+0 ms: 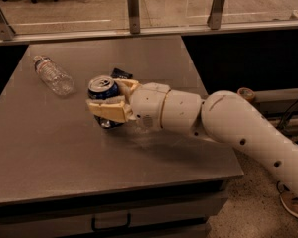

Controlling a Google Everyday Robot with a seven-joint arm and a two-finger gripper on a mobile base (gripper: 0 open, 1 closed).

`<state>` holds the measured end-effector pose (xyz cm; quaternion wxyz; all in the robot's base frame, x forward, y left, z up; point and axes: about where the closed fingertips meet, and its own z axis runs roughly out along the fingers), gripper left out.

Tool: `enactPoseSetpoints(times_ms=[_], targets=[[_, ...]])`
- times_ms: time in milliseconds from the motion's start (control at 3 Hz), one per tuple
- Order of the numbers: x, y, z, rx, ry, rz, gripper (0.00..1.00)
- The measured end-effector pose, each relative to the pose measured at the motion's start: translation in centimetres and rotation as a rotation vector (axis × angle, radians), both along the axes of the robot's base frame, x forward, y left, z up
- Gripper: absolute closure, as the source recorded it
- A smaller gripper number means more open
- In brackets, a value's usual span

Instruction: Place pepsi can upright

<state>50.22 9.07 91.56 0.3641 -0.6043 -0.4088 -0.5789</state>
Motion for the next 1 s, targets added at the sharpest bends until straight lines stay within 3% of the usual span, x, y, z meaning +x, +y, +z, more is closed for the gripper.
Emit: enactPoseSetpoints(times_ms=[667,1000], targets=[[-0.78,0.13,-1.29,-0.016,-0.009,0.007,0.11],[-0.96,-0.28,-1.30,-0.026,-0.016,-0.007,0.00]])
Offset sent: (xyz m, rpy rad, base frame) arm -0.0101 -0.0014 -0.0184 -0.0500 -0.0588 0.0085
